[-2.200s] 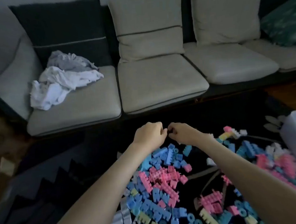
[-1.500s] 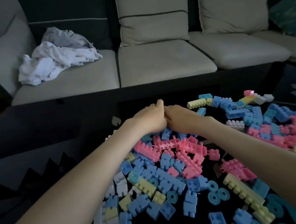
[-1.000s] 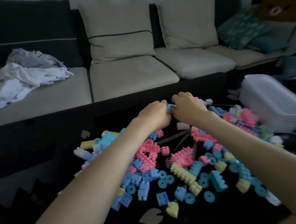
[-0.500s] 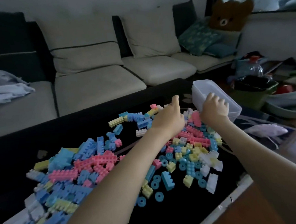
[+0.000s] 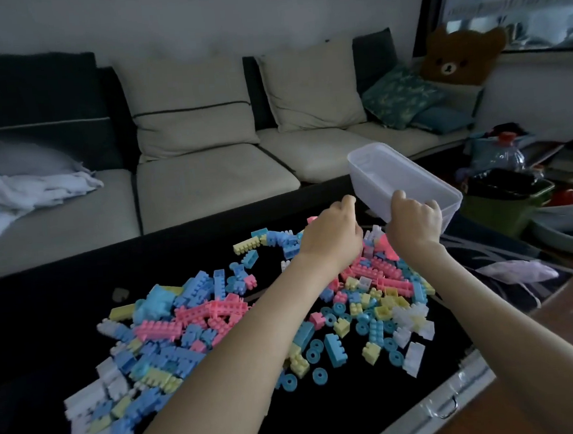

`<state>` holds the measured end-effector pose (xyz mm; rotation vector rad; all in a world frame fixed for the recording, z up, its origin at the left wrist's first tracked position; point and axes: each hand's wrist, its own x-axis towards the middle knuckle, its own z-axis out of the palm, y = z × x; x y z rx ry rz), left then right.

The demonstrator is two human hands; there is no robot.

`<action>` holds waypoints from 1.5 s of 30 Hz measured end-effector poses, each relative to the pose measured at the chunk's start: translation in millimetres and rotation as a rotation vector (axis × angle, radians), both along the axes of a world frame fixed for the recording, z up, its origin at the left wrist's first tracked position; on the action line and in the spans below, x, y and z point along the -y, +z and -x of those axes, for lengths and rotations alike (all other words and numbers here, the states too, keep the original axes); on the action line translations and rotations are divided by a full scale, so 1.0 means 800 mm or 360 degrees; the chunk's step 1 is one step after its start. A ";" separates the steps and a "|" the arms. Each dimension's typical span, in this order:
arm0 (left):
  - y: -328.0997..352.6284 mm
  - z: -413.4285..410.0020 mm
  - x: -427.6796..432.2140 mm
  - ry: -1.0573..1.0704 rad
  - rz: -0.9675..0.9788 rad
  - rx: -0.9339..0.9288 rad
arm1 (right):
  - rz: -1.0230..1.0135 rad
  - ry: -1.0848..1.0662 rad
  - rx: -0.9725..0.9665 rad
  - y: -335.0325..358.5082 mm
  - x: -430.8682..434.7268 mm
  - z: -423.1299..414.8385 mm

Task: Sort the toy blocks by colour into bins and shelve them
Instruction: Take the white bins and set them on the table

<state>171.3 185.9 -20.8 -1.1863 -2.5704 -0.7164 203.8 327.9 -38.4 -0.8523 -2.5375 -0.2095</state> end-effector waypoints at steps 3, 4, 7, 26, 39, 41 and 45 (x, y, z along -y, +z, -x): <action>0.009 -0.008 0.017 0.0015 -0.0001 -0.0149 | -0.0056 0.0201 -0.0014 0.025 0.041 -0.004; 0.012 -0.009 0.030 0.0022 -0.0011 -0.0260 | -0.0062 0.0279 -0.0014 0.032 0.059 -0.004; 0.023 -0.002 0.080 0.0116 0.0046 -0.0553 | -0.0070 0.0564 -0.0067 0.046 0.117 -0.004; -0.027 0.013 0.555 0.1141 0.0399 -0.0320 | 0.0220 0.1928 0.0243 0.000 0.534 0.054; -0.071 0.013 0.593 0.1299 0.0574 -0.0066 | 0.0276 0.1945 0.0359 -0.049 0.584 0.083; -0.077 0.014 0.593 0.1255 0.0489 -0.0014 | 0.0260 0.1888 0.0372 -0.053 0.580 0.090; -0.075 0.007 0.598 0.1373 0.0453 -0.0056 | 0.0196 0.1796 0.0395 -0.056 0.576 0.102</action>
